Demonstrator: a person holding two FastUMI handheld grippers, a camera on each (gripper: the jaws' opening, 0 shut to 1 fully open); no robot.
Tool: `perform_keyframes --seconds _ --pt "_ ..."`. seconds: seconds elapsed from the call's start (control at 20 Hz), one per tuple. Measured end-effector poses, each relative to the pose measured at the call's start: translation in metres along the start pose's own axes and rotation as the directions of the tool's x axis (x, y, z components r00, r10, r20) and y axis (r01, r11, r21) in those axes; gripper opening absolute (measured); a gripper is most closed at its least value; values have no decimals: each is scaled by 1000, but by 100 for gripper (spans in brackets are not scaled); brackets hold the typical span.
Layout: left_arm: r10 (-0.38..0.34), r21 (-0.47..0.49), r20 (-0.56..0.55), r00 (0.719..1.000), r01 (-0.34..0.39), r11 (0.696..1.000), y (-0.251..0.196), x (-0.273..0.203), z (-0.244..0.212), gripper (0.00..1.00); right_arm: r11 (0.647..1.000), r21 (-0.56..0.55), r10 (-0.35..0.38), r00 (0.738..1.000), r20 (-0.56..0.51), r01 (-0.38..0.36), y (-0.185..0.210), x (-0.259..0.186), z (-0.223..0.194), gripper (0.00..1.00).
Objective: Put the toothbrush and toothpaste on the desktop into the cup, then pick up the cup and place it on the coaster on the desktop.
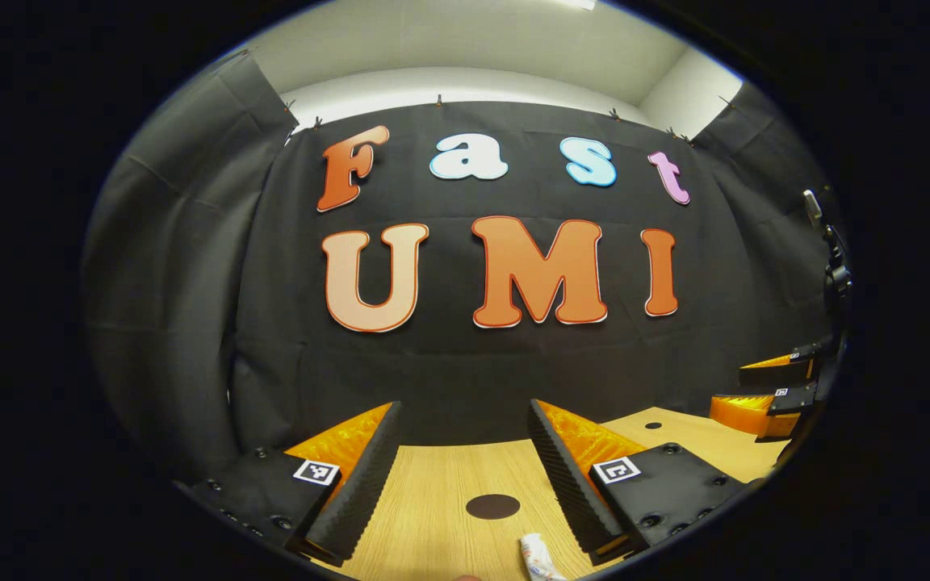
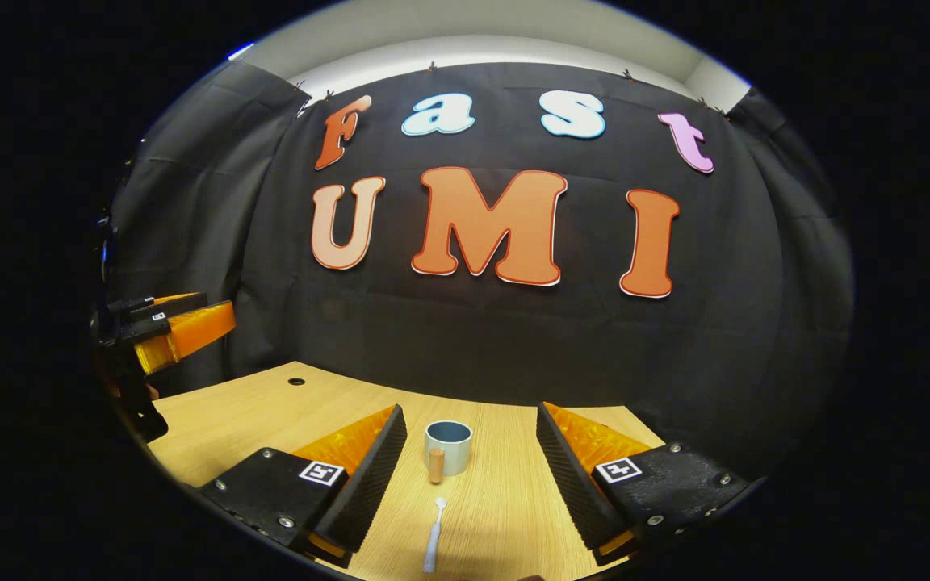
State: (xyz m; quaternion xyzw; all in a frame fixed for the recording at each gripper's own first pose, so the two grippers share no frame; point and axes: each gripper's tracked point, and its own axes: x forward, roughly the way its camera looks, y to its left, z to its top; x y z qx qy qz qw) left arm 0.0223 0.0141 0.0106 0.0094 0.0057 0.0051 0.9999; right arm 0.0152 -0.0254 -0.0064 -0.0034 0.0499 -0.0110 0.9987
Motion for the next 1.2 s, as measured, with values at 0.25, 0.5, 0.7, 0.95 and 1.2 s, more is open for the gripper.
perform_keyframes --seconds 0.25,0.5,0.7,0.95,1.2 --pt "-48 -8 -104 993 47 999 -16 12 -23 99 999 42 37 998 -58 -34 2 7 -9 98" --pt "-132 -37 -281 950 127 991 -44 23 -61 99 998 52 41 974 -225 -30 0 13 -37 97" --pt "-179 -68 -443 879 166 984 -58 27 -98 99 997 39 80 949 -306 -72 6 17 -52 98" --pt "-209 -104 -598 774 184 977 -60 29 -123 99 991 88 133 900 -416 -105 16 14 -73 98" --pt "-235 -157 -748 621 179 971 -65 16 -147 97 987 97 160 830 -535 -128 21 24 -104 95"
